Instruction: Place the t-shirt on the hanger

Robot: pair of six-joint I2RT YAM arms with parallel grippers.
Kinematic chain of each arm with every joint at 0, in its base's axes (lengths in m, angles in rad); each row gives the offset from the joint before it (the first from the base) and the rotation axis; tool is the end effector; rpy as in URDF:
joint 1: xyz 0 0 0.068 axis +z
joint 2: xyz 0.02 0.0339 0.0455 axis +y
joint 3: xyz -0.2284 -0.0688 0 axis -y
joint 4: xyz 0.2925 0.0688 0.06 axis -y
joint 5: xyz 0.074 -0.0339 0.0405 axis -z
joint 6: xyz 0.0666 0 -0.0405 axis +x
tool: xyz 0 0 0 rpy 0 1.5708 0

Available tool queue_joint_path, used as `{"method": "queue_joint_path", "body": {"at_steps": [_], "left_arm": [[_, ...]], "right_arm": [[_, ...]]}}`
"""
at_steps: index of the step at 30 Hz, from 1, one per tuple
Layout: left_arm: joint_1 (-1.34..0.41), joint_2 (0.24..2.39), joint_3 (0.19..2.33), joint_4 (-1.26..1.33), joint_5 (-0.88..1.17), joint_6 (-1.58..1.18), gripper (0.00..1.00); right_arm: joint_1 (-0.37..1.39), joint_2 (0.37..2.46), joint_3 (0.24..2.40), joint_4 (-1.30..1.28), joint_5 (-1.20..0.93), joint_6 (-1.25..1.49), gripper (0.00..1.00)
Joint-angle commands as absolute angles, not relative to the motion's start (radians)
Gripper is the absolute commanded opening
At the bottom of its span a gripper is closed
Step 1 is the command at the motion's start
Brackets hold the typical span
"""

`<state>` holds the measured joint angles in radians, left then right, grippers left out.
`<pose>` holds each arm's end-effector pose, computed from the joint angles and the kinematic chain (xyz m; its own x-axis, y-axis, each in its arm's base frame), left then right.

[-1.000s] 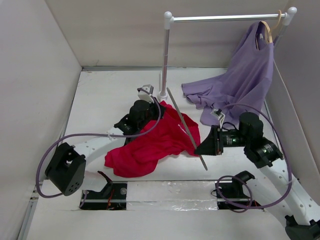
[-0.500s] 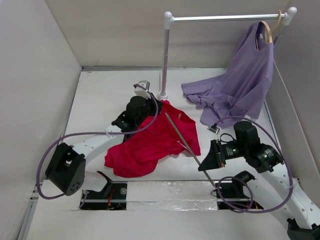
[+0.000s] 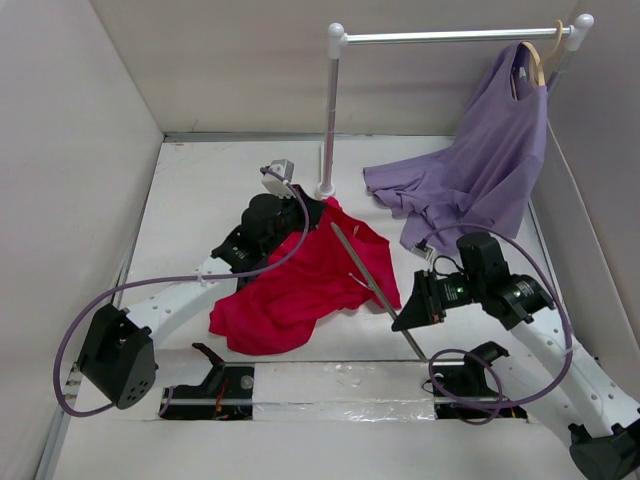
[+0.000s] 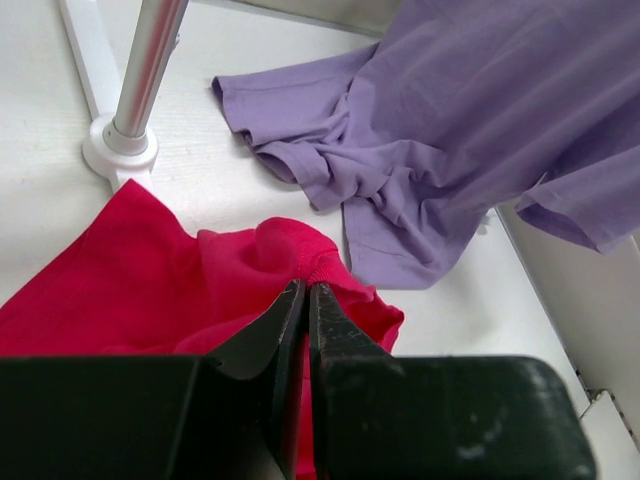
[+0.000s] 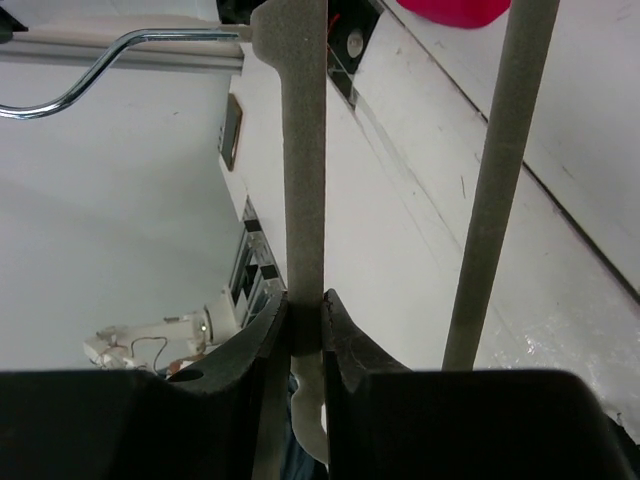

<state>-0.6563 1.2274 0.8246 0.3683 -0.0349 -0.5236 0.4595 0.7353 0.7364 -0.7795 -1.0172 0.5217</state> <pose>0.2995 -0.2277 0.2643 -0.3148 -0.3883 -0.8661 0.4905 0.7146 -0.4987 0.1727 0.1486 0.2505 -0.9323 -0.1690 -0.3197 -0.3592 0.3308 0.8727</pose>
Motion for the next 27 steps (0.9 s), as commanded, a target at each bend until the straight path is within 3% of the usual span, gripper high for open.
{"method": "queue_joint_path", "body": {"at_steps": [1,21,27], "left_arm": [[-0.669,1.203,0.825,0.367,-0.044,-0.512,0.0],[-0.687,1.134,0.782,0.411,0.026,-0.538,0.0],[-0.687,1.088,0.761,0.437,0.133,-0.552,0.0]], "right_arm": [[0.443,0.736,0.804,-0.764,-1.028,0.476,0.0],[0.425,0.792,0.721,-0.683,-1.074,0.466,0.0],[0.425,0.799,0.666,-0.499,-1.078,0.567,0.0]]}}
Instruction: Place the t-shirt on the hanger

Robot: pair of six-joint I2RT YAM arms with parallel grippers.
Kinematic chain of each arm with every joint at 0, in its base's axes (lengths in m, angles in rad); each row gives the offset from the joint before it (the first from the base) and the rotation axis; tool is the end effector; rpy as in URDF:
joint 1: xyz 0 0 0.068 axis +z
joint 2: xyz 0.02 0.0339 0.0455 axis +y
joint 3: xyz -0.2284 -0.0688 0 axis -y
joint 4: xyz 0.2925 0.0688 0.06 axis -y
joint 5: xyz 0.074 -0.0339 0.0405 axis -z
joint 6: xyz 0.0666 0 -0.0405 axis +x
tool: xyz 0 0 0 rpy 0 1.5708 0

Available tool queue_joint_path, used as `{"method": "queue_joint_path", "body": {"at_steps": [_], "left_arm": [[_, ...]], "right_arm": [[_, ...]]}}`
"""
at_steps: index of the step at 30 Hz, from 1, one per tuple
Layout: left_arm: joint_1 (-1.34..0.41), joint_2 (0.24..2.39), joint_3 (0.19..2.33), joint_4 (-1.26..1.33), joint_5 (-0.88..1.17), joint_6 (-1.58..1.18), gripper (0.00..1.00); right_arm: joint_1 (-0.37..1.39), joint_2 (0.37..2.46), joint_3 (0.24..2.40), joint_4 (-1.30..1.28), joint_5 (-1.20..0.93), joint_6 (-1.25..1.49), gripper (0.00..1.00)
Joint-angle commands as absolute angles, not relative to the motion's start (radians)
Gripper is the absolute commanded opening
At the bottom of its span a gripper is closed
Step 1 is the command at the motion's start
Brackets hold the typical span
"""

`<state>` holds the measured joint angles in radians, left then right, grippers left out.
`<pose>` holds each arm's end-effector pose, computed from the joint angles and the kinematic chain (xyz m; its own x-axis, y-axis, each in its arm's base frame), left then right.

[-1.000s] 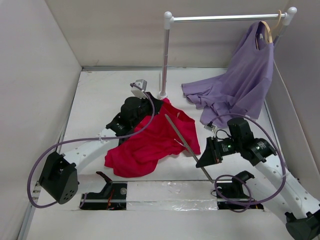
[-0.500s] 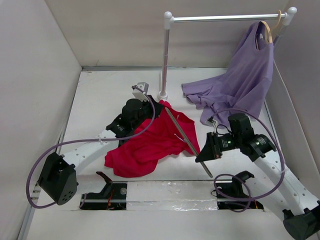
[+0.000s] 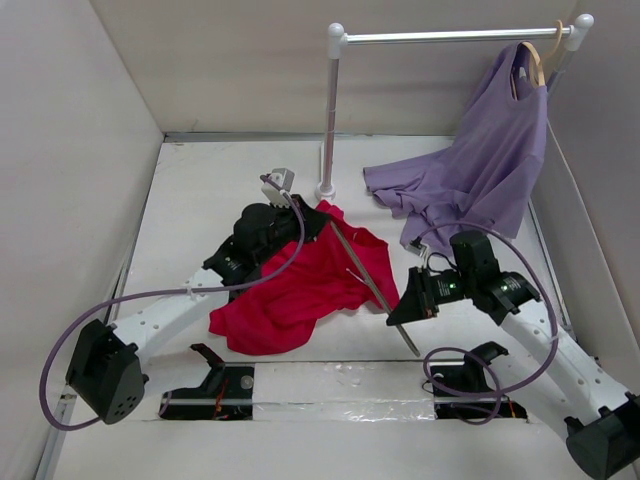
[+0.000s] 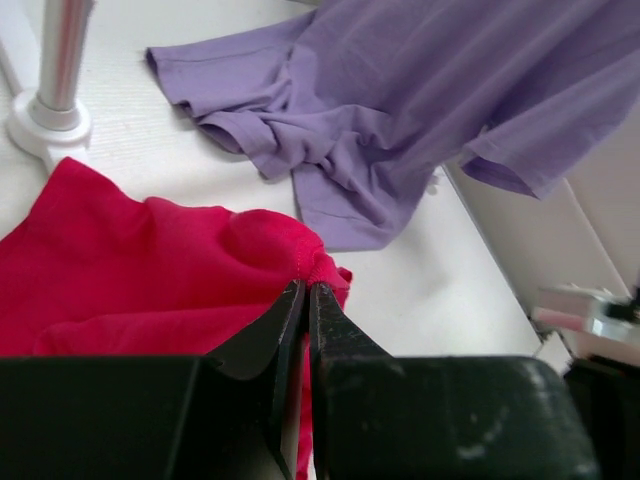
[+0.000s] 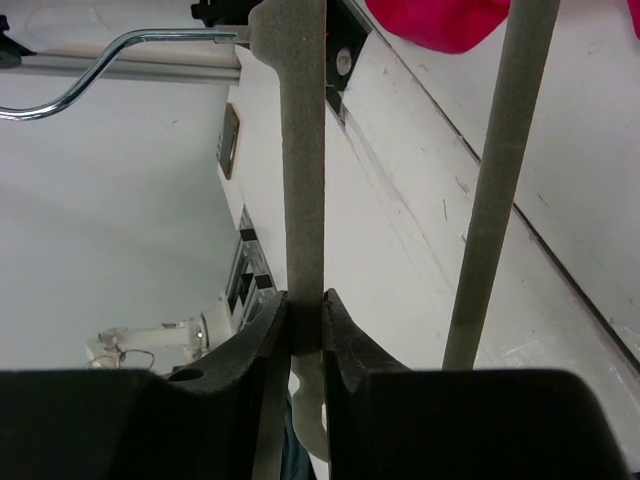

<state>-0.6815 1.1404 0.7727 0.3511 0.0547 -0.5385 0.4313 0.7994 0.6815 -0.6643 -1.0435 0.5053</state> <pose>0.2771 -0.2294 0.2696 -0.3554 -0.3711 -0.8579 0.5698 0.6415 -0.5136 0.1890 0.1503 0.2266 -0.9317 -0.1606 -0.3259 -0.3614 0.3184 0.8764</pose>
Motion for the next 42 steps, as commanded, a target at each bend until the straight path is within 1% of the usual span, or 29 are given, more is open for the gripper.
{"method": "queue_joint_path", "body": {"at_steps": [1,3,6,12,13,16,20,23,26,30,33,38,39,40,41,42], "left_arm": [[-0.687,1.082,0.762,0.436,0.147,-0.551,0.0],[-0.696,1.051,0.761,0.431,0.169,-0.551,0.0],[-0.696,1.005,0.752,0.442,0.212,-0.545,0.0],[-0.696,0.965,0.761,0.446,0.319,-0.529,0.0],[-0.696,0.968,0.764,0.443,0.337,-0.523,0.0],[-0.696,0.971,0.767,0.455,0.388,-0.52,0.0],[-0.696,0.944,0.808,0.398,0.368,-0.485,0.0],[-0.696,0.911,0.827,0.353,0.342,-0.468,0.0],[-0.696,0.908,0.836,0.334,0.365,-0.477,0.0],[-0.696,0.928,0.818,0.373,0.403,-0.517,0.0],[-0.696,0.949,0.851,0.354,0.449,-0.518,0.0],[-0.696,0.968,0.874,0.328,0.489,-0.511,0.0],[-0.696,0.985,0.874,0.328,0.494,-0.511,0.0],[-0.696,0.989,0.874,0.333,0.495,-0.517,0.0],[-0.696,0.995,0.873,0.334,0.494,-0.517,0.0],[-0.696,1.005,0.876,0.319,0.485,-0.517,0.0]], "right_arm": [[0.425,0.805,0.658,-0.467,-1.081,0.586,0.0],[0.425,0.825,0.649,-0.392,-1.065,0.626,0.0],[0.425,0.865,0.653,-0.344,-1.043,0.65,0.0],[0.451,0.946,0.653,-0.08,-1.017,0.785,0.0],[0.462,0.962,0.655,0.031,-1.019,0.813,0.0],[0.524,1.058,0.652,0.238,-1.038,0.923,0.0],[0.601,1.156,0.689,0.265,-1.055,0.907,0.0],[0.601,1.151,0.681,0.236,-1.095,0.867,0.0],[0.536,1.054,0.646,0.297,-1.091,0.899,0.0],[0.486,1.022,0.667,0.438,-1.048,0.919,0.0],[0.463,1.089,0.696,0.541,-1.08,0.956,0.0],[0.422,1.201,0.787,0.578,-1.08,0.948,0.0],[0.422,1.225,0.799,0.618,-1.095,0.974,0.0],[0.422,1.247,0.793,0.805,-1.101,1.017,0.0],[0.411,1.268,0.776,0.945,-1.097,1.158,0.0],[0.411,1.272,0.74,1.08,-1.077,1.231,0.0]]}}
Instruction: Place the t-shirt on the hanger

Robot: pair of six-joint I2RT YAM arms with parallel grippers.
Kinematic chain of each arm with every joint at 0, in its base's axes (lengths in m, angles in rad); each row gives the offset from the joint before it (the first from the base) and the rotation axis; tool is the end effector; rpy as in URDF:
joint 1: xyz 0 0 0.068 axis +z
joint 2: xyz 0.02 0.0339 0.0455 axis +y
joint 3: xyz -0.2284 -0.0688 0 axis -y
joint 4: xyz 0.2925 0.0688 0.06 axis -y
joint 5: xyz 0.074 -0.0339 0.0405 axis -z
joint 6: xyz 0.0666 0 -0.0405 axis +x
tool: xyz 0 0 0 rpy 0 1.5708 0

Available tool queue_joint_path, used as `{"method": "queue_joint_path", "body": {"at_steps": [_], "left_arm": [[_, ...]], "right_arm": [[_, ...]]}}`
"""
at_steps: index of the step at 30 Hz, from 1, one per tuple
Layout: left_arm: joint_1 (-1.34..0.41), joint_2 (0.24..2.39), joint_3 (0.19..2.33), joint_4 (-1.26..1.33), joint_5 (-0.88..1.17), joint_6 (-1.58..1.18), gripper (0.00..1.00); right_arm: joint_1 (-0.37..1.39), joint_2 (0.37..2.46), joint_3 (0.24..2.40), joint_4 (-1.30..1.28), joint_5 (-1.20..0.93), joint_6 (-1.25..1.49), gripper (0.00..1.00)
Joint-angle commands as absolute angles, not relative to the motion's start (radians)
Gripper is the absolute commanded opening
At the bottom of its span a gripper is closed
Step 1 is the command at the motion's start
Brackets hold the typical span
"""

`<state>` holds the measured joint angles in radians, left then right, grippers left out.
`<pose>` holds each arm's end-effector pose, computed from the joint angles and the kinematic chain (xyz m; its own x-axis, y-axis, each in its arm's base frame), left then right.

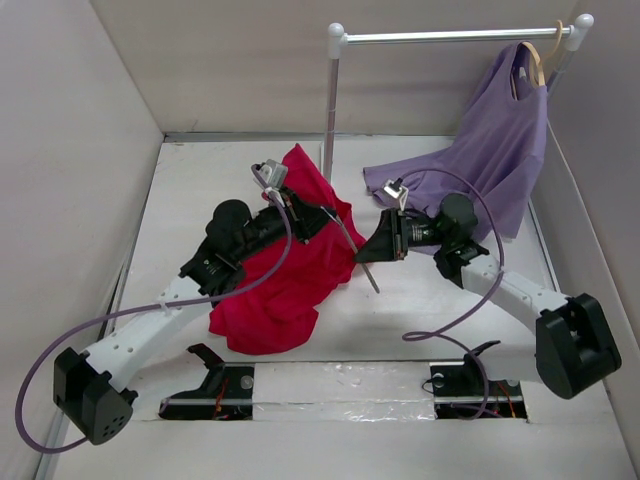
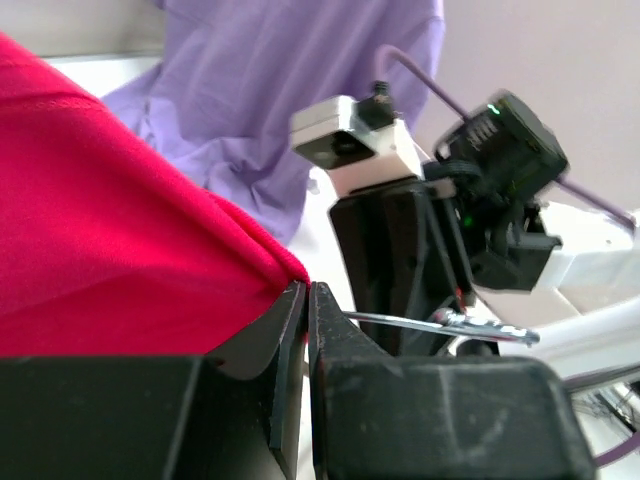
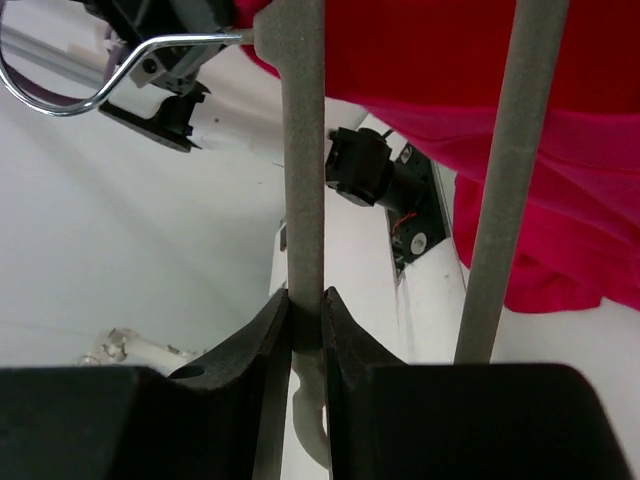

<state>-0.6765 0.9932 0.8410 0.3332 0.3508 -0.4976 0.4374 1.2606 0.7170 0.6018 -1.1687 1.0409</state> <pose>0.2413 -0.2231 0.3444 -0.2831 -0.3475 -0.8939 0.8153 0.4037 -0.4152 0.2744 0.1960 0.2369 -0.8345 -0.0174 -0.5508 -0.5499 -0.0388 0.8343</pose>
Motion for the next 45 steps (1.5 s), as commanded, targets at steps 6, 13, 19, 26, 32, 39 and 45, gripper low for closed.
{"method": "queue_joint_path", "body": {"at_steps": [6,13,19,26,32,39,45], "left_arm": [[-0.696,0.994,0.911,0.256,0.407,-0.488,0.0],[-0.696,1.035,0.916,0.282,0.483,-0.503,0.0],[-0.696,0.977,0.902,0.276,0.39,-0.514,0.3],[-0.696,0.919,0.874,0.281,0.339,-0.522,0.34],[-0.696,0.803,0.813,0.226,0.269,-0.517,0.22],[-0.696,0.758,0.818,0.144,0.242,-0.482,0.31],[-0.696,0.765,0.851,0.152,0.155,-0.488,0.62]], "right_arm": [[0.379,1.204,0.71,1.335,-1.019,1.287,0.0],[0.414,1.252,0.704,1.363,-0.966,1.241,0.0],[0.405,1.385,0.703,1.739,-1.003,1.532,0.0],[0.416,1.431,0.672,1.802,-0.986,1.563,0.0],[0.416,1.408,0.707,1.786,-0.976,1.554,0.0],[0.407,1.424,0.736,1.812,-0.942,1.583,0.0],[0.417,1.408,0.724,1.801,-0.965,1.58,0.0]]}}
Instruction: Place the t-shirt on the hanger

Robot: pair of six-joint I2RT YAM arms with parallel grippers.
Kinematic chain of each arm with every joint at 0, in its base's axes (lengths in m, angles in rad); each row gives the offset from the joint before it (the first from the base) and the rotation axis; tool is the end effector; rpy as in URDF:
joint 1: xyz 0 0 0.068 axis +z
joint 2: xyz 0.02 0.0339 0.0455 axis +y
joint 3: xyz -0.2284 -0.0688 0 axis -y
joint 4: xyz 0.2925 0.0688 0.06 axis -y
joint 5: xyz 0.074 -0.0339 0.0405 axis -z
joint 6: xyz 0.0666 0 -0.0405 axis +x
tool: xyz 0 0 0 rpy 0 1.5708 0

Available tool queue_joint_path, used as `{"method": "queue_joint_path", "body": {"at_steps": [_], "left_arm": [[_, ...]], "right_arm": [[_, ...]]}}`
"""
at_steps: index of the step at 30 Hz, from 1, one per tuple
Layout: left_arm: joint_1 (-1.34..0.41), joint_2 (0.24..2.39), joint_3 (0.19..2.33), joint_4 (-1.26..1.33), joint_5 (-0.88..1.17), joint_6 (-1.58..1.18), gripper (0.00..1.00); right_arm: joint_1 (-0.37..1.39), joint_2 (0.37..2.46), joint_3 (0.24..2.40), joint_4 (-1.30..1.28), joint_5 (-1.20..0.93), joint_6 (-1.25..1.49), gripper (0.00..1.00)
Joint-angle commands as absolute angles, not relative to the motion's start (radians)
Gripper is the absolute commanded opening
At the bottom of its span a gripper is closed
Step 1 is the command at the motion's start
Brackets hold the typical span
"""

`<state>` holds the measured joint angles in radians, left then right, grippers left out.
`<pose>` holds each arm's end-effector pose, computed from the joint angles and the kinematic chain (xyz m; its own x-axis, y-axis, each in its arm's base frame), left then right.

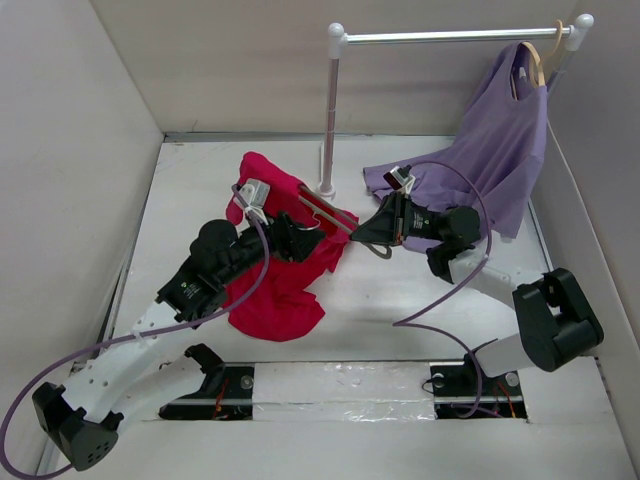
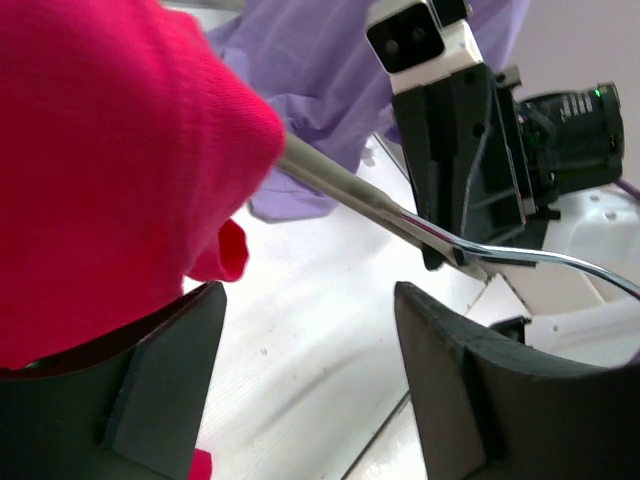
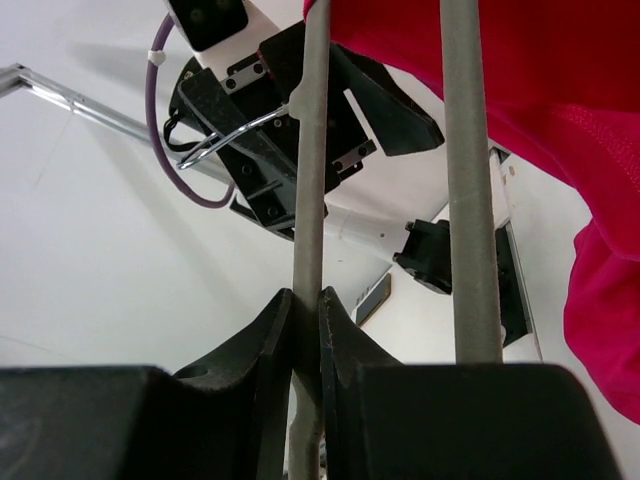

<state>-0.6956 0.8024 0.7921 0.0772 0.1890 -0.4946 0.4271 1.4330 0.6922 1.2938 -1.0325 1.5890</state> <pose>0.2173 -0.1977 0.3440 -0.3219 -0.3386 -0.8842 0.7050 0.5376 -0.4626 0.2830 0.1916 0.2434 -0.8859 0.1600 -0.4354 -0.4620 -0.2205 0.8590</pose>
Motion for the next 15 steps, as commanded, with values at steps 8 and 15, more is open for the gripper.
{"method": "queue_joint_path", "body": {"at_steps": [8,15], "left_arm": [[-0.696,0.741,0.909,0.244,-0.03,-0.505,0.68],[-0.696,0.767,1.008,0.195,-0.204,-0.538,0.65]], "right_arm": [[0.397,1.338,0.626,1.697,-1.014,1.497,0.0],[0.397,1.259,0.598,1.548,-1.042,1.41,0.0]]}}
